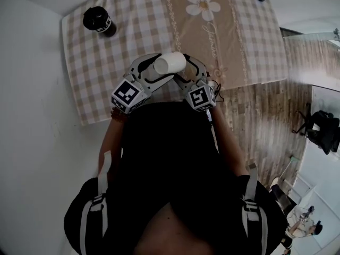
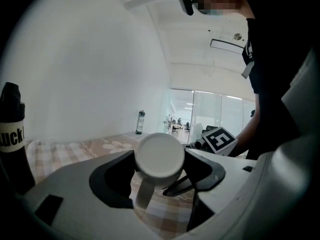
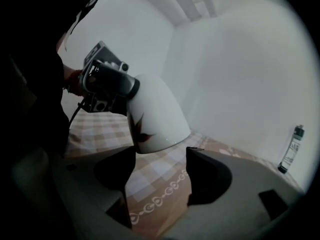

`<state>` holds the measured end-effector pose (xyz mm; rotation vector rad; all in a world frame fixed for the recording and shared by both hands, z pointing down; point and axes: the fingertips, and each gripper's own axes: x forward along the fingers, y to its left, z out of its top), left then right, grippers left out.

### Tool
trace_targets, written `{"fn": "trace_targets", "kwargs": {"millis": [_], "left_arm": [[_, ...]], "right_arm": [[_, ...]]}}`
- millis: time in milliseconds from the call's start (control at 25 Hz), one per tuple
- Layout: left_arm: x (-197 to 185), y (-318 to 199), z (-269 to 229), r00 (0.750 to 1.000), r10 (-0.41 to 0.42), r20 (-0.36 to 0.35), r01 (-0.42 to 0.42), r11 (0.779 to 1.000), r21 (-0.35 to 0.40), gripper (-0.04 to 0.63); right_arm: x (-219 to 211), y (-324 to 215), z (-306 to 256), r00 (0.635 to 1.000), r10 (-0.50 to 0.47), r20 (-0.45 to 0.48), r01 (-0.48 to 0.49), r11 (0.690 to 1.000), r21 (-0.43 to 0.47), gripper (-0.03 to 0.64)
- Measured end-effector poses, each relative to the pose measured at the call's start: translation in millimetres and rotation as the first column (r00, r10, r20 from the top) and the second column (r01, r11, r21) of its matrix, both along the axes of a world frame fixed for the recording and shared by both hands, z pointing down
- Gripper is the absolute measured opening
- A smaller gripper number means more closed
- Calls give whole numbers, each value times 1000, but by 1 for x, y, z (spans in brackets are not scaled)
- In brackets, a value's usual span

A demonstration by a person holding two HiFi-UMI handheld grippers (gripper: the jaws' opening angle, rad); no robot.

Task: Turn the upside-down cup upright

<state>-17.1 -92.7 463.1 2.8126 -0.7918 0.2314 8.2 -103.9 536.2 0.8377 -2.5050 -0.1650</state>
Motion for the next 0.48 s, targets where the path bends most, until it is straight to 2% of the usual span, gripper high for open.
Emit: {"fn": "trace_targets", "kwargs": {"millis": [80, 160, 320, 400, 480], "left_arm": [[-3, -2, -7, 999, -4, -45, 4, 1000, -8, 322], [-4, -3, -15, 996, -6, -92, 5, 1000, -15, 322], [-6, -6, -28, 983, 19, -184, -24, 999, -24, 321], [-6, -3, -33, 975, 54, -216, -59, 998, -21, 322], [-4, 3, -37, 965, 106, -239, -113, 993, -15, 322]], "right_arm": [[1, -1, -10, 999, 11, 35, -12, 1000, 14, 328], [1, 0, -23, 999, 8, 53, -10, 999, 46, 301], [1, 5, -47, 997, -41, 68, 34, 994, 104, 253], [-1, 11, -58, 987, -104, 123, 93, 991, 91, 253], [-5, 22, -65, 956, -170, 240, 171, 985, 14, 235]]}}
